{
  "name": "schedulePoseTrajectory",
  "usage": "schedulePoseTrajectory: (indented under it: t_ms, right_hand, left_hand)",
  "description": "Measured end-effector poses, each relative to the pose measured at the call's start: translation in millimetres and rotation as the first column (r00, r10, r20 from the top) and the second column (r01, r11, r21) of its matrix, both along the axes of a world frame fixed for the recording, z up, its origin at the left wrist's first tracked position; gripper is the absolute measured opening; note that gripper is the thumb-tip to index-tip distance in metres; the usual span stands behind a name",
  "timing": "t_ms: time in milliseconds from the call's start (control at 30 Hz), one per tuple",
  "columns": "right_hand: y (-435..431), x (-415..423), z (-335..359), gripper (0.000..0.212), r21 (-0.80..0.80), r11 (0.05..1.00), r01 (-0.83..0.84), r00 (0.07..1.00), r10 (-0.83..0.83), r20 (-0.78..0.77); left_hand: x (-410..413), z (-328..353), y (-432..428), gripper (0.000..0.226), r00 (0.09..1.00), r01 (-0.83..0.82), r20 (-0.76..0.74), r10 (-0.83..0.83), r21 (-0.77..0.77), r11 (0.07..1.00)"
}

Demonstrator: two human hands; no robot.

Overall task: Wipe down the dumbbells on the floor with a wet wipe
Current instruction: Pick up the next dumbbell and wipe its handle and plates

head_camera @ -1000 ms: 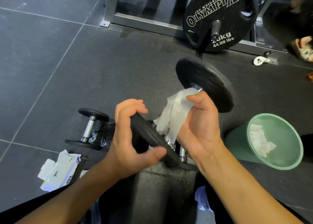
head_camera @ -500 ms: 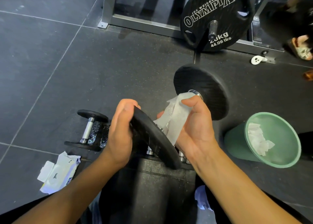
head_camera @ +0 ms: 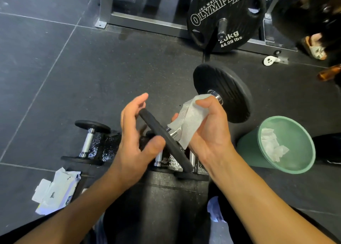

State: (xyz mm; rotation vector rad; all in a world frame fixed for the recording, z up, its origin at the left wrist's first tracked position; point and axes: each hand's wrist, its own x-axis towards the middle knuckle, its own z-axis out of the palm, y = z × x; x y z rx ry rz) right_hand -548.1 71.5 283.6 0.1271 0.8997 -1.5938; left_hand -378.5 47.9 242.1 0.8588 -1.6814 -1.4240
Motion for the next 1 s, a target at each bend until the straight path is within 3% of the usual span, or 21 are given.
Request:
schedulePoseTrajectory:
  t_ms: [67, 133, 233, 300, 333, 400, 467, 500, 567, 633, 700, 733, 767, 800, 833, 867, 900, 967, 1000]
  right_hand:
    - [0, 2, -1, 0.007, 0.012, 1.000, 0.001, 1.000, 0.000, -0.007]
    - [0, 3, -2, 0.008, 0.010, 1.000, -0.015, 1.000, 0.015, -0.007]
    - [0, 3, -4, 0.015, 0.000, 0.997, -0.073, 0.997, 0.073, -0.036]
    - [0, 3, -4, 0.019, -0.016, 0.994, -0.105, 0.994, 0.105, -0.018]
    - [1, 3, -3, 0.014, -0.034, 0.992, -0.122, 0.993, 0.122, 0.004]
    - [2, 3, -2, 0.009, -0.081, 0.985, -0.155, 0.987, 0.157, 0.030]
    - [2, 3, -5, 0.019, -0.096, 0.977, -0.192, 0.981, 0.193, 0.005]
    - [1, 2, -8, 0.031, -0.097, 0.975, -0.198, 0.980, 0.199, 0.002]
    - [-1, 1, -14, 0.061, -0.071, 0.982, -0.175, 0.984, 0.177, 0.013]
    - [-3, 1, -20, 0.077, -0.017, 0.988, -0.157, 0.988, 0.157, 0.004]
    - [-3, 3, -22, 0.075, 0.012, 0.990, -0.137, 0.990, 0.137, 0.011]
    - [-3, 3, -21, 0.072, 0.025, 0.991, -0.131, 0.991, 0.130, 0.019]
    - [-4, 4, -20, 0.070, 0.046, 0.990, -0.133, 0.991, 0.132, 0.016]
    - [-4, 4, -20, 0.068, 0.074, 0.987, -0.143, 0.990, 0.143, -0.002]
    - [-4, 5, -18, 0.067, 0.096, 0.984, -0.153, 0.988, 0.155, -0.022]
    - [-4, 5, -18, 0.066, 0.103, 0.982, -0.158, 0.986, 0.162, -0.032]
    - [-3, 5, -18, 0.067, 0.090, 0.983, -0.157, 0.986, 0.161, -0.036]
    - [-3, 4, -17, 0.068, 0.065, 0.986, -0.154, 0.987, 0.156, -0.031]
    - [-3, 4, -15, 0.069, 0.063, 0.985, -0.163, 0.986, 0.165, -0.022]
  left_hand:
    - [-3, -2, 7, 0.102, 0.988, 0.039, 0.153, 0.003, -0.266, 0.963]
    - [-9, 1, 11, 0.100, 0.985, 0.004, 0.165, 0.050, -0.312, 0.950]
    - [-9, 2, 5, 0.082, 0.996, 0.013, 0.093, -0.005, -0.083, 0.996]
    - [-8, 6, 0, 0.077, 0.996, 0.017, -0.085, 0.005, 0.262, 0.965]
    - [-9, 10, -3, 0.076, 0.977, 0.015, -0.195, 0.089, 0.474, 0.881]
    - [-10, 14, -8, 0.078, 0.955, 0.046, -0.205, 0.213, 0.815, 0.577]
    - [-8, 16, -11, 0.089, 0.982, 0.105, -0.143, 0.125, 0.956, 0.275]
    - [-5, 12, -10, 0.088, 0.987, 0.111, -0.132, 0.092, 0.972, 0.207]
    - [-5, 2, -6, 0.066, 0.992, -0.025, -0.010, 0.124, 0.961, 0.277]
    - [-8, -4, -3, 0.049, 0.952, -0.251, 0.143, 0.271, 0.871, 0.423]
    - [-8, -5, -4, 0.050, 0.912, -0.313, 0.087, 0.400, 0.778, 0.544]
    - [-7, -2, -3, 0.050, 0.906, -0.313, 0.010, 0.424, 0.690, 0.653]
    - [-2, -3, 0, 0.042, 0.916, -0.313, -0.059, 0.397, 0.514, 0.799]
    - [1, -1, 3, 0.033, 0.950, -0.279, -0.074, 0.304, 0.244, 0.929]
    - [5, -1, 6, 0.034, 0.981, -0.195, -0.016, 0.194, -0.047, 0.980]
    - [9, -2, 7, 0.042, 0.993, -0.069, 0.071, 0.094, -0.304, 0.950]
    - [12, -5, 7, 0.050, 0.987, 0.039, 0.154, 0.044, -0.501, 0.864]
    - [12, -8, 4, 0.057, 0.968, 0.104, 0.236, 0.084, -0.685, 0.721]
    - [14, -12, 1, 0.057, 0.961, 0.090, 0.249, 0.121, -0.693, 0.715]
